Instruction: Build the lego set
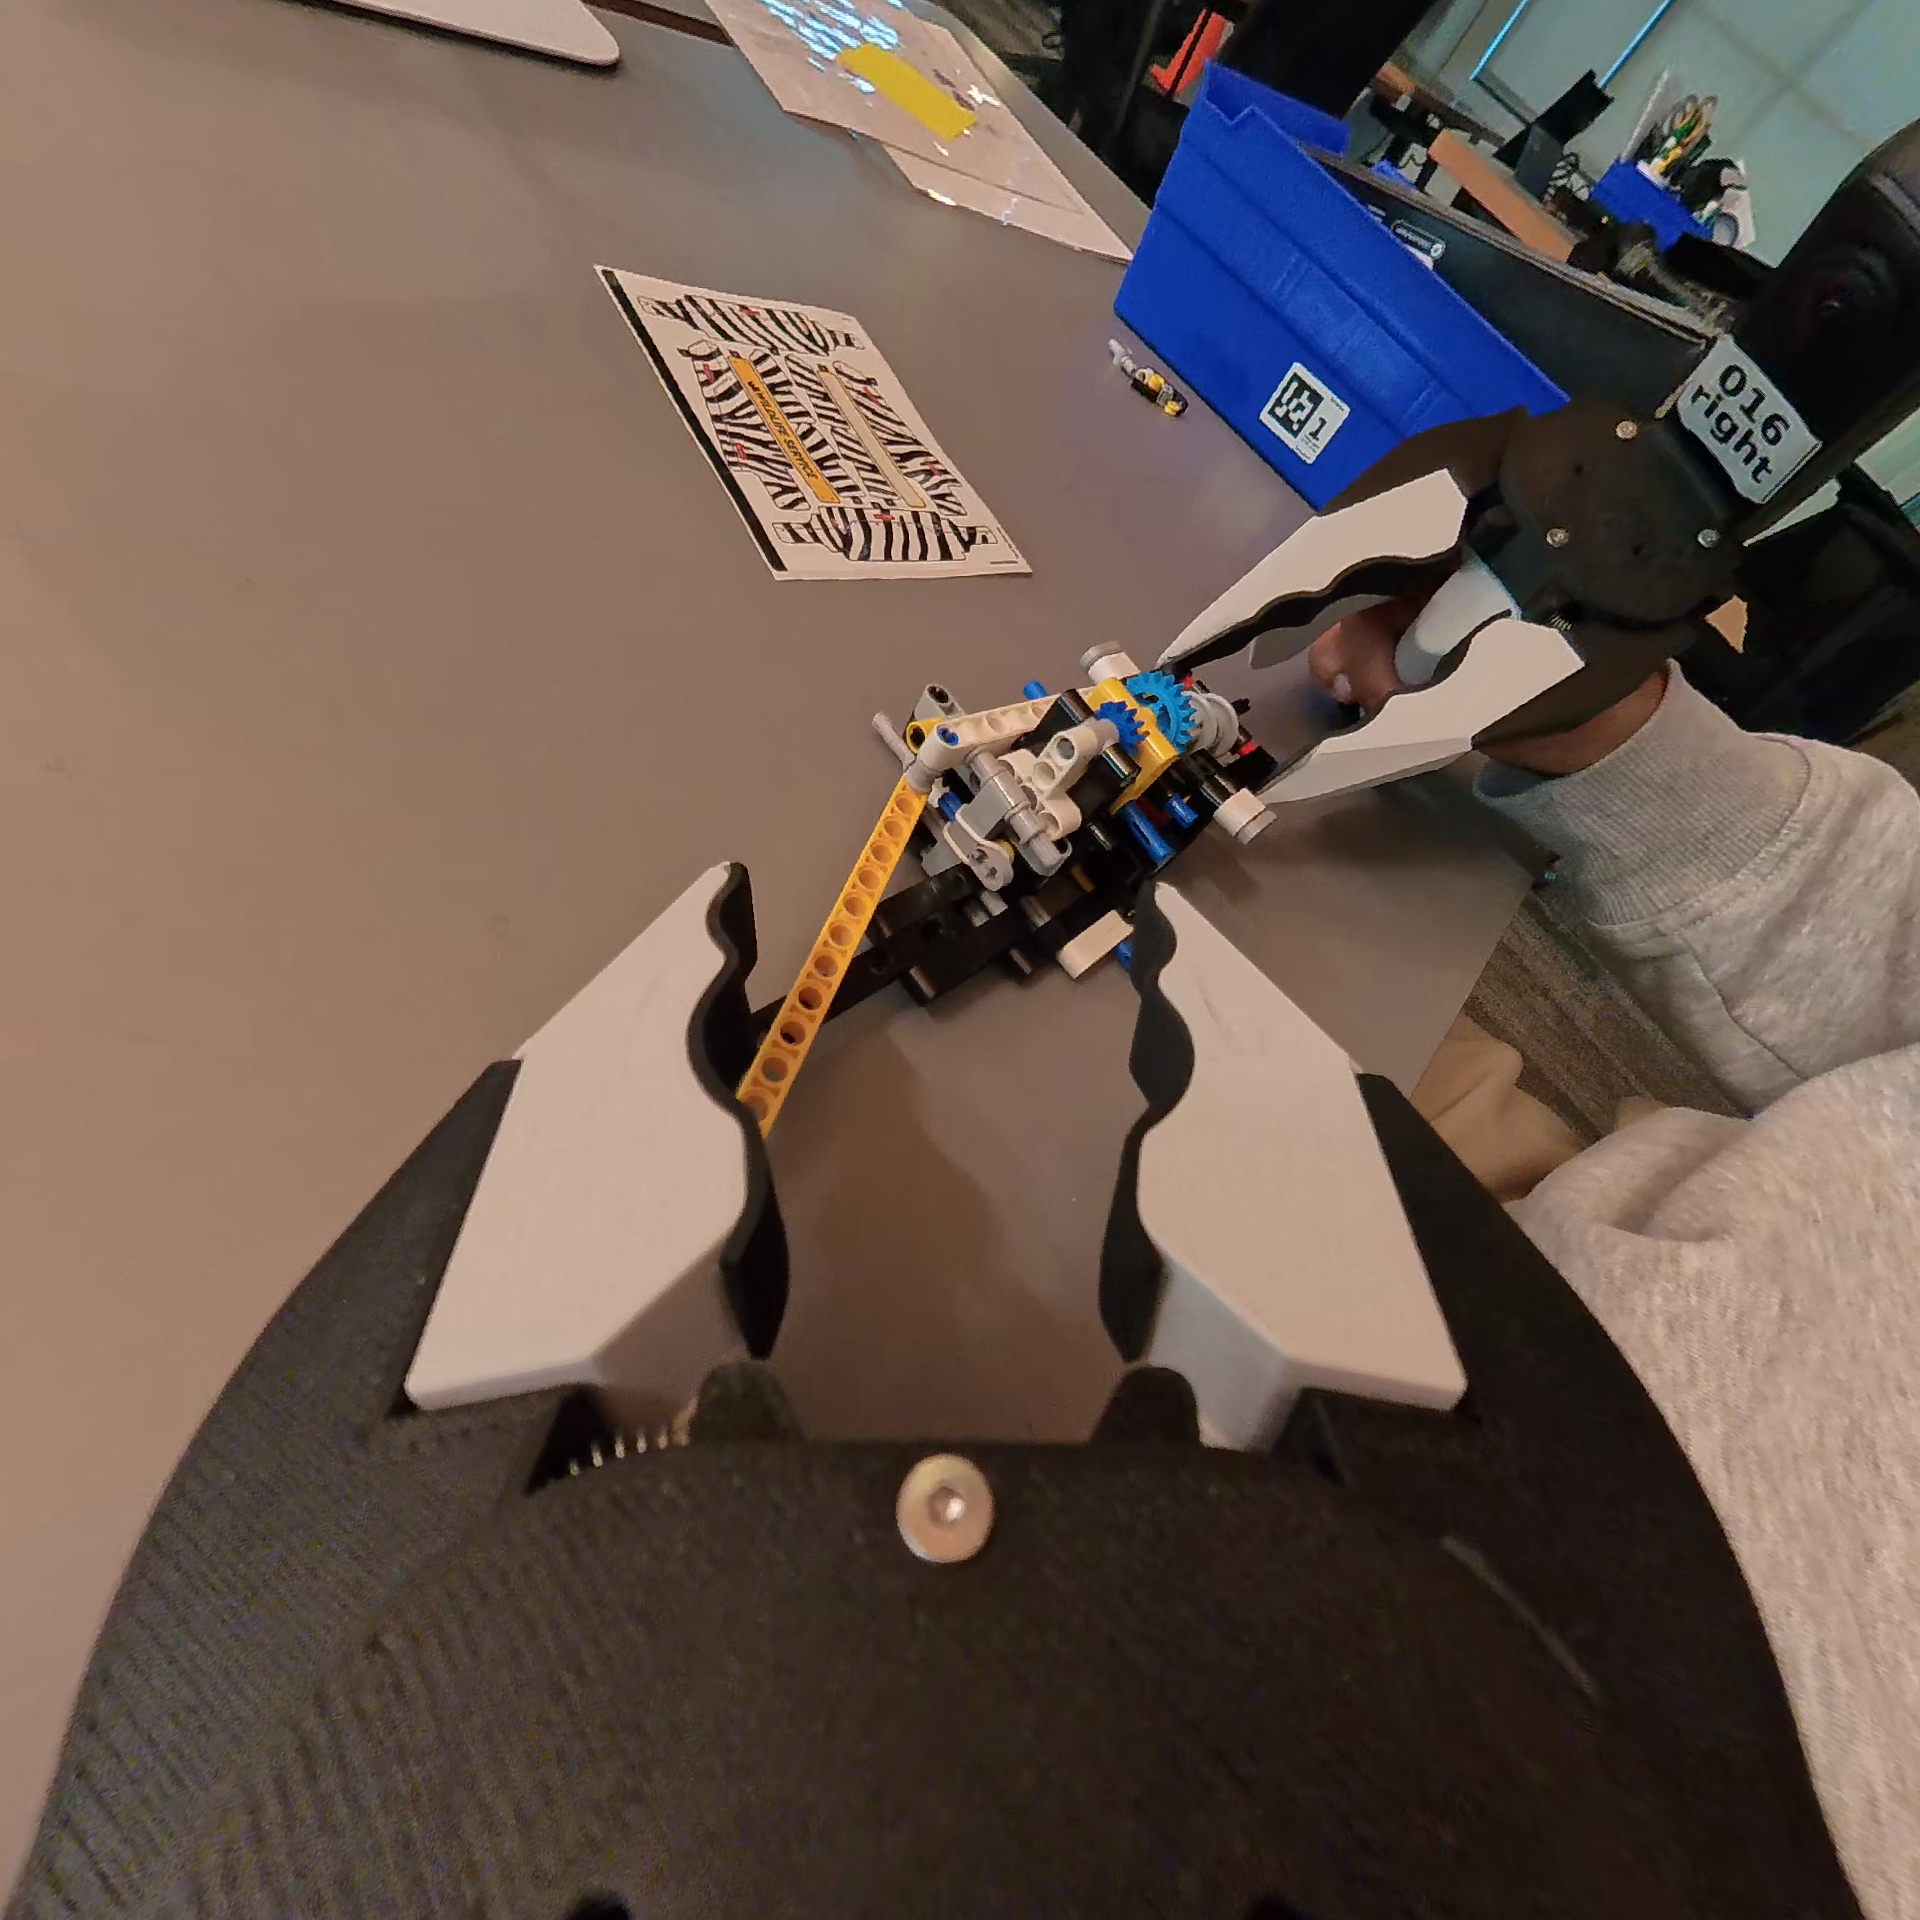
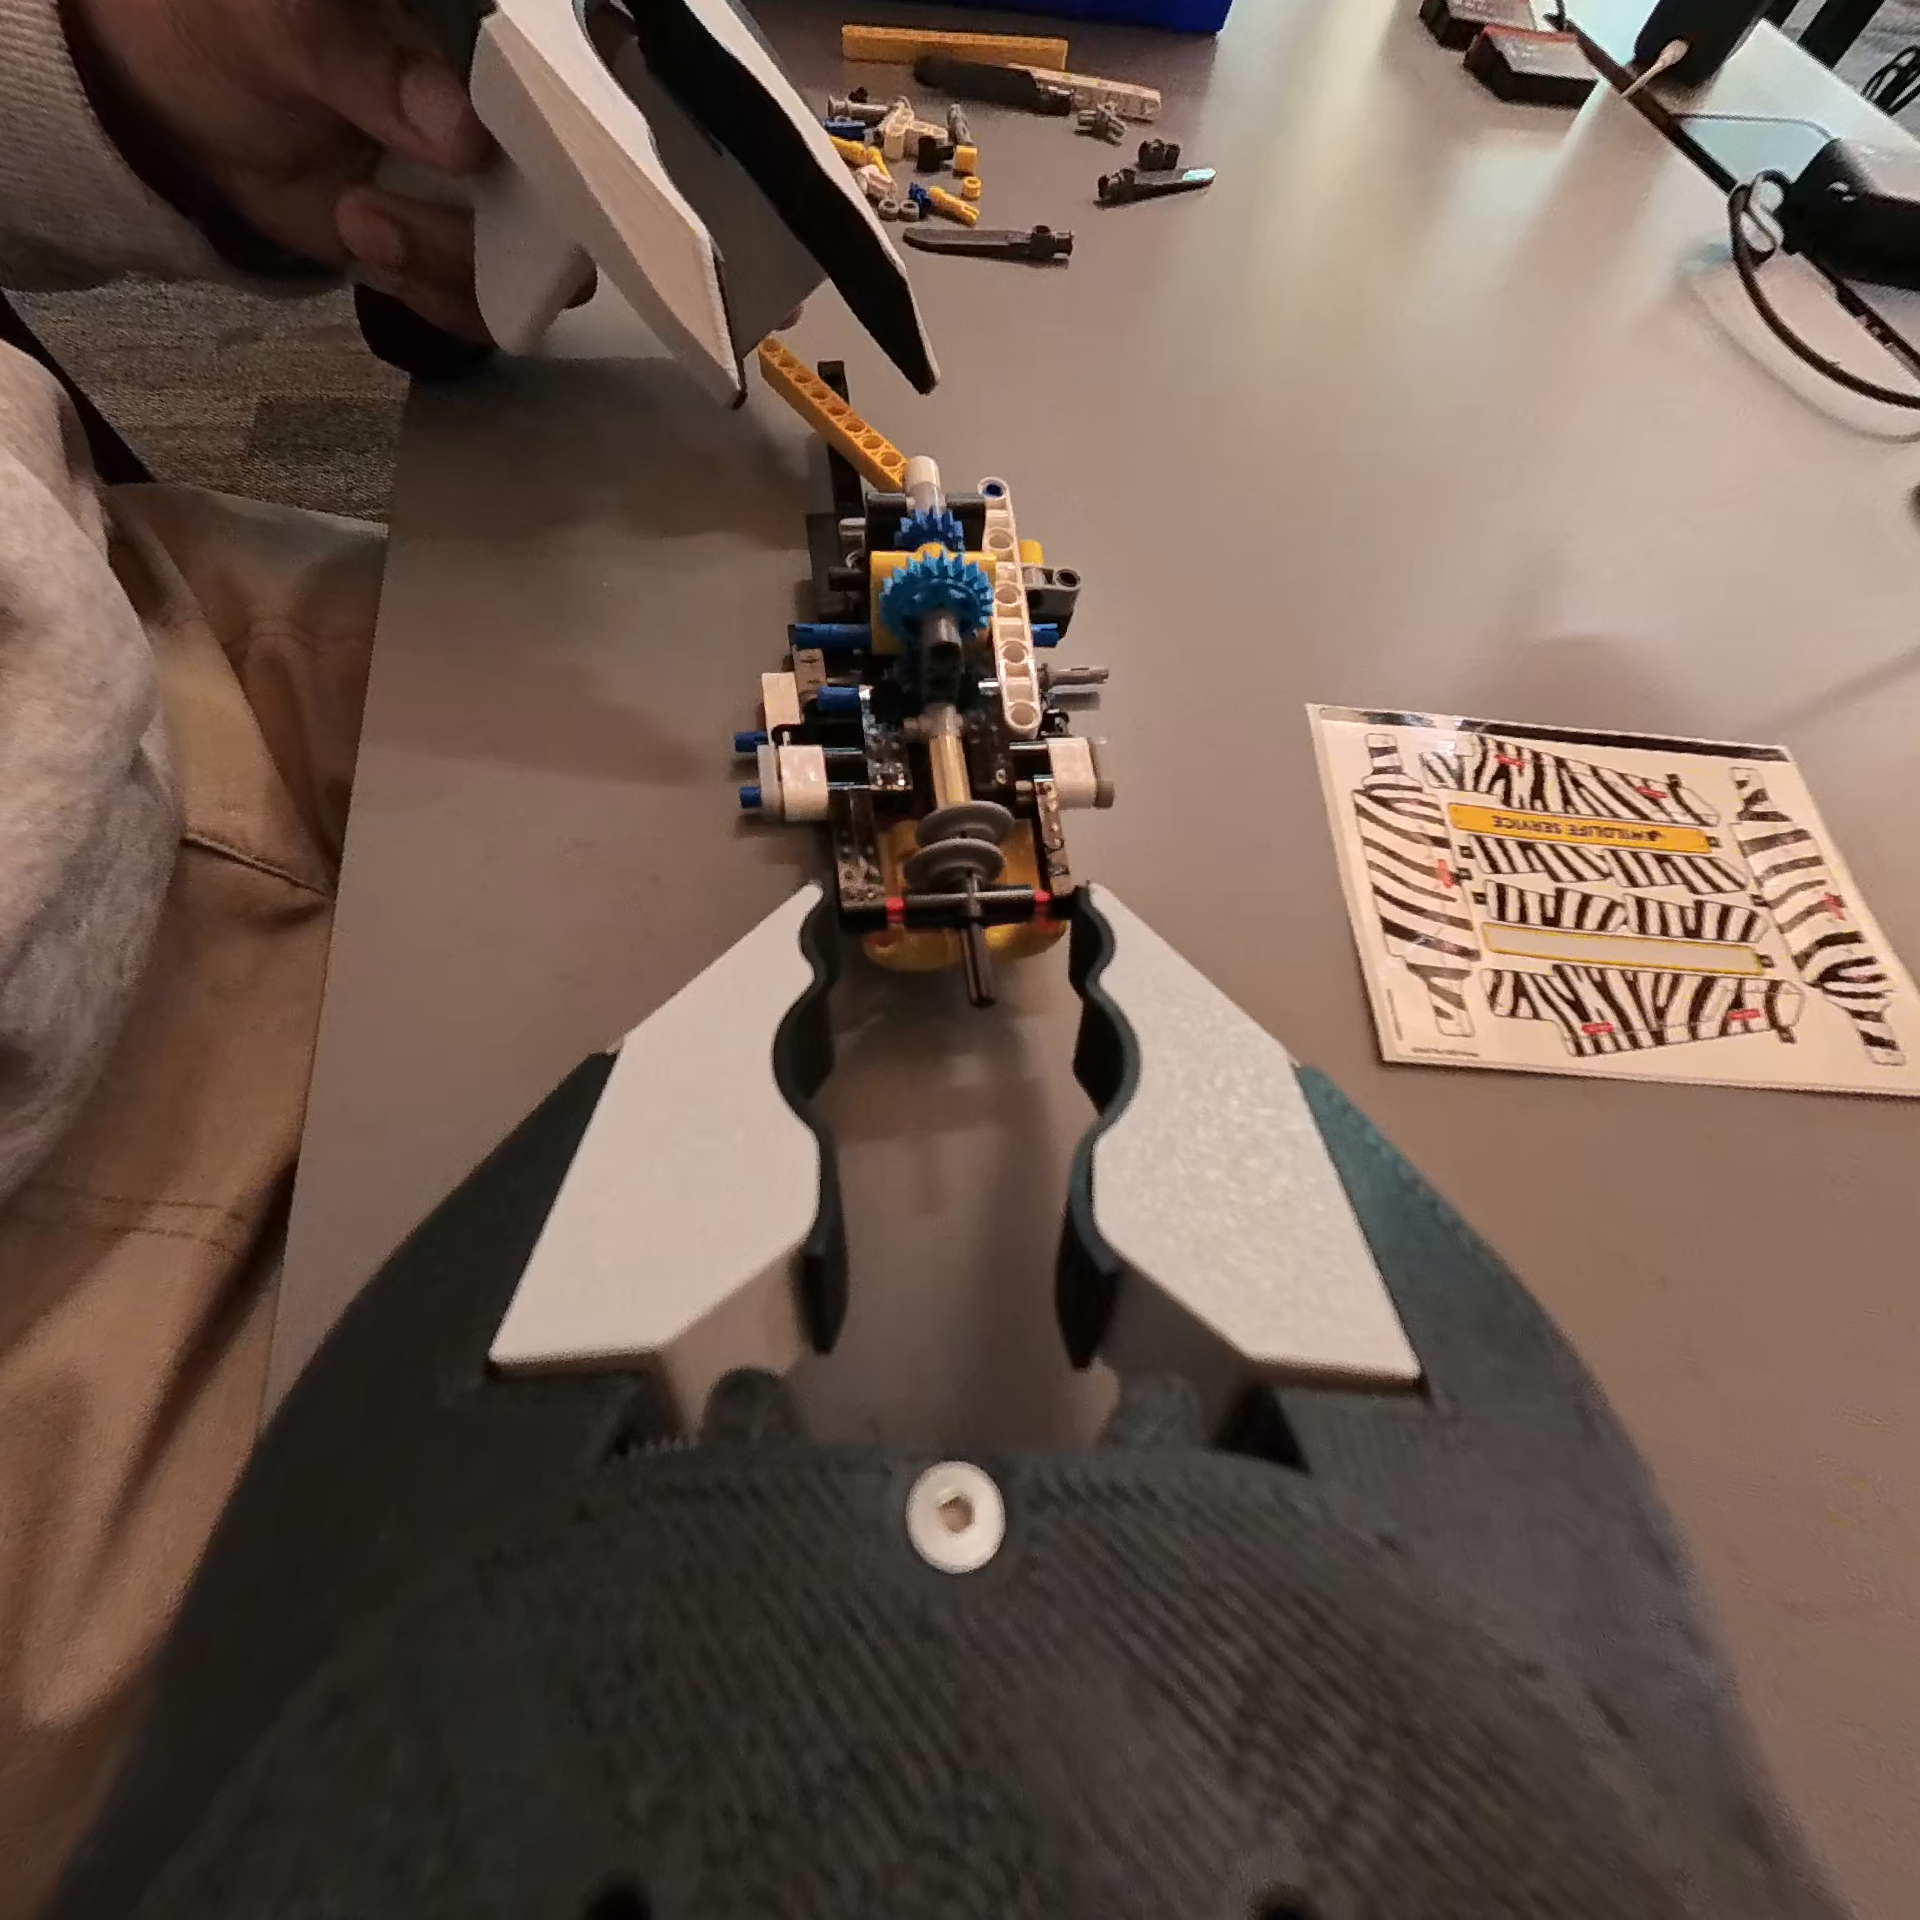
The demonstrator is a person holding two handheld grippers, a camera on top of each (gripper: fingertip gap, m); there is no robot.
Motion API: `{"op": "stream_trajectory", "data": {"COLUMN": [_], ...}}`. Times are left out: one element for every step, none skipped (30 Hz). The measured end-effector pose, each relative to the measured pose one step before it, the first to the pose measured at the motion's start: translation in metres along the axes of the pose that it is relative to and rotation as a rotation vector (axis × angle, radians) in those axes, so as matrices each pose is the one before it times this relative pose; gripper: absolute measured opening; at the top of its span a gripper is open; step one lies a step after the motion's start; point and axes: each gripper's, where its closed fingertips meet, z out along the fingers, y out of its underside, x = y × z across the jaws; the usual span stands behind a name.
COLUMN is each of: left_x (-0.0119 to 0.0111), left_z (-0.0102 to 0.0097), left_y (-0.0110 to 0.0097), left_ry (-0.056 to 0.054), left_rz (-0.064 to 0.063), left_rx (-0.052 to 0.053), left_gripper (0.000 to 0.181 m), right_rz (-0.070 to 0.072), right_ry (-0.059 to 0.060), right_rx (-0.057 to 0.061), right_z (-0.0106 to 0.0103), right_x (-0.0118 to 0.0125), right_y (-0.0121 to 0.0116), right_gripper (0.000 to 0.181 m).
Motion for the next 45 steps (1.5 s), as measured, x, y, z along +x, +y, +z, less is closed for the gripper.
{"op": "stream_trajectory", "data": {"left_x": [-0.00003,0.00002,-0.00004,0.00001,0.00007,0.00020,-0.00010,0.00009,-0.00002,0.00006,0.00001,0.00001,0.00010,0.00004,0.00000,0.00007,-0.00001,0.00006,0.00004,0.00078,0.00063,0.00024,0.00012,0.00008,-0.00012,-0.00008,0.00001,-0.00002,0.00001,0.00009,0.00009,0.00022,0.00074,0.00039,0.00001,0.00007,0.00006,0.00000,-0.00012,0.00003,0.00009,0.00002,0.00001,0.00006,-0.00005], "left_z": [-0.00002,-0.00002,0.00008,-0.00001,-0.00003,0.00008,0.00012,0.00012,0.00008,-0.00002,-0.00005,-0.00009,-0.00003,0.00007,-0.00005,0.00008,0.00005,-0.00010,0.00006,0.00024,0.00037,0.00034,0.00025,0.00018,0.00007,0.00004,-0.00006,-0.00001,-0.00003,0.00009,0.00001,0.00000,0.00013,0.00025,0.00014,0.00002,-0.00008,-0.00012,0.00002,-0.00002,-0.00001,-0.00006,0.00000,0.00005,0.00002], "left_y": [-0.00004,0.00005,0.00006,0.00003,-0.00010,0.00012,0.00004,0.00010,0.00014,-0.00012,-0.00004,-0.00012,0.00000,-0.00001,0.00002,-0.00002,0.00007,-0.00010,-0.00003,0.00026,0.00042,0.00031,0.00033,0.00012,0.00002,0.00002,0.00000,-0.00006,-0.00002,0.00002,0.00004,0.00001,0.00013,0.00021,0.00013,0.00003,-0.00007,-0.00014,0.00004,0.00003,-0.00007,0.00007,0.00007,-0.00006,0.00013], "left_ry": [0.0003,-0.0001,0.0004,0.0001,0.0005,0.0005,-0.0005,0.0001,0.0001,0.0002,0.0002,-0.0001,0.0003,0.0003,0.0005,0.0004,0.0002,0.0002,0.0006,0.0047,0.0032,0.0000,-0.0007,0.0002,0.0001,0.0011,0.0009,0.0002,-0.0004,-0.0008,-0.0007,0.0001,0.0039,0.0013,-0.0017,-0.0009,-0.0001,0.0003,-0.0002,0.0001,-0.0001,-0.0001,-0.0003,-0.0004,-0.0002], "left_rz": [-0.0003,-0.0005,-0.0005,0.0000,0.0006,0.0008,0.0005,0.0002,0.0000,0.0002,0.0002,0.0003,0.0004,0.0000,-0.0002,-0.0002,0.0000,0.0001,-0.0013,-0.0035,-0.0018,0.0017,0.0021,0.0006,-0.0012,-0.0018,-0.0015,-0.0005,0.0009,0.0017,0.0017,-0.0002,-0.0026,-0.0011,0.0022,0.0017,0.0007,-0.0002,-0.0007,-0.0002,0.0004,0.0008,0.0006,0.0002,-0.0003], "left_rx": [0.0000,-0.0003,-0.0004,-0.0002,0.0002,-0.0006,-0.0009,-0.0010,-0.0007,0.0003,0.0006,0.0006,0.0006,-0.0002,-0.0004,-0.0001,0.0001,0.0004,0.0006,-0.0008,-0.0020,-0.0026,-0.0025,-0.0015,-0.0004,0.0002,0.0004,0.0002,-0.0001,-0.0002,0.0000,0.0008,0.0005,-0.0013,-0.0011,0.0000,0.0005,0.0004,0.0000,-0.0002,0.0002,0.0001,-0.0002,-0.0002,-0.0003], "left_gripper": [0.072,0.072,0.072,0.072,0.072,0.072,0.072,0.072,0.072,0.072,0.072,0.072,0.072,0.072,0.072,0.072,0.072,0.072,0.072,0.072,0.072,0.072,0.072,0.072,0.072,0.072,0.072,0.072,0.072,0.072,0.072,0.072,0.072,0.072,0.072,0.072,0.072,0.072,0.072,0.072,0.072,0.072,0.072,0.072,0.072], "right_rz": [0.0030,0.0029,0.0034,0.0039,0.0082,0.0126,0.0140,0.0140,0.0116,0.0091,0.0055,0.0007,-0.0044,-0.0054,-0.0032,0.0010,0.0034,0.0021,-0.0011,-0.0047,-0.0059,-0.0050,-0.0066,-0.0083,-0.0078,-0.0067,-0.0054,-0.0042,-0.0046,-0.0058,-0.0058,-0.0064,-0.0078,-0.0096,-0.0087,-0.0048,0.0008,-0.0009,-0.0015,-0.0004,-0.0023,-0.0033,-0.0017,0.0023,0.0075], "right_ry": [-0.0007,-0.0003,-0.0011,0.0000,-0.0004,-0.0078,-0.0128,-0.0112,-0.0111,-0.0063,-0.0032,-0.0021,0.0005,0.0034,0.0008,-0.0014,0.0003,0.0094,0.0114,0.0036,-0.0028,-0.0045,-0.0032,-0.0013,-0.0028,-0.0016,-0.0021,-0.0038,-0.0027,-0.0017,-0.0022,-0.0040,0.0034,0.0103,0.0106,0.0004,-0.0004,0.0002,0.0003,0.0000,0.0006,0.0013,0.0007,-0.0008,-0.0025], "right_rx": [0.0029,0.0062,0.0000,0.0034,0.0031,0.0020,0.0046,0.0067,0.0063,0.0034,-0.0008,-0.0059,-0.0078,-0.0069,-0.0055,-0.0025,0.0000,0.0037,0.0088,0.0078,0.0030,-0.0030,-0.0054,-0.0051,-0.0034,-0.0002,0.0007,0.0011,0.0006,0.0004,-0.0022,-0.0063,-0.0059,-0.0036,-0.0022,-0.0002,0.0004,0.0006,-0.0001,-0.0032,-0.0066,-0.0094,-0.0086,-0.0056,-0.0057], "right_z": [0.00000,0.00003,-0.00003,0.00017,0.00064,0.00106,0.00109,0.00129,0.00137,0.00110,0.00121,0.00119,0.00114,0.00111,0.00099,0.00097,0.00074,0.00061,0.00036,0.00038,0.00080,0.00114,0.00148,0.00146,0.00126,0.00116,0.00114,0.00119,0.00118,0.00130,0.00130,0.00121,0.00115,0.00058,0.00015,-0.00005,-0.00012,-0.00003,-0.00010,-0.00003,-0.00011,0.00001,-0.00006,-0.00008,-0.00010], "right_x": [-0.00011,0.00021,0.00026,0.00017,0.00042,-0.00030,-0.00094,-0.00082,-0.00112,-0.00069,-0.00063,-0.00072,-0.00062,-0.00009,-0.00042,-0.00036,-0.00004,0.00128,0.00157,0.00043,-0.00044,-0.00062,-0.00032,-0.00013,-0.00026,0.00003,-0.00005,-0.00024,-0.00027,-0.00018,-0.00056,-0.00100,0.00001,0.00099,0.00112,-0.00011,0.00006,-0.00003,-0.00006,0.00007,0.00006,0.00003,0.00015,0.00011,0.00016], "right_y": [-0.00025,-0.00046,-0.00014,-0.00073,-0.00093,-0.00104,-0.00168,-0.00227,-0.00244,-0.00200,-0.00106,0.00014,0.00093,0.00118,0.00111,0.00048,-0.00021,-0.00120,-0.00202,-0.00194,-0.00123,-0.00014,0.00037,0.00043,0.00003,-0.00046,-0.00087,-0.00093,-0.00089,-0.00060,-0.00014,0.00040,0.00049,0.00023,0.00035,0.00022,-0.00006,-0.00017,0.00005,0.00010,0.00020,0.00035,0.00023,0.00014,0.00012], "right_gripper": [0.043,0.043,0.043,0.047,0.057,0.064,0.065,0.067,0.067,0.067,0.067,0.065,0.064,0.064,0.065,0.066,0.070,0.077,0.085,0.087,0.088,0.088,0.088,0.088,0.089,0.089,0.088,0.088,0.086,0.085,0.084,0.083,0.081,0.080,0.076,0.076,0.076,0.076,0.075,0.075,0.075,0.075,0.074,0.074,0.074]}}
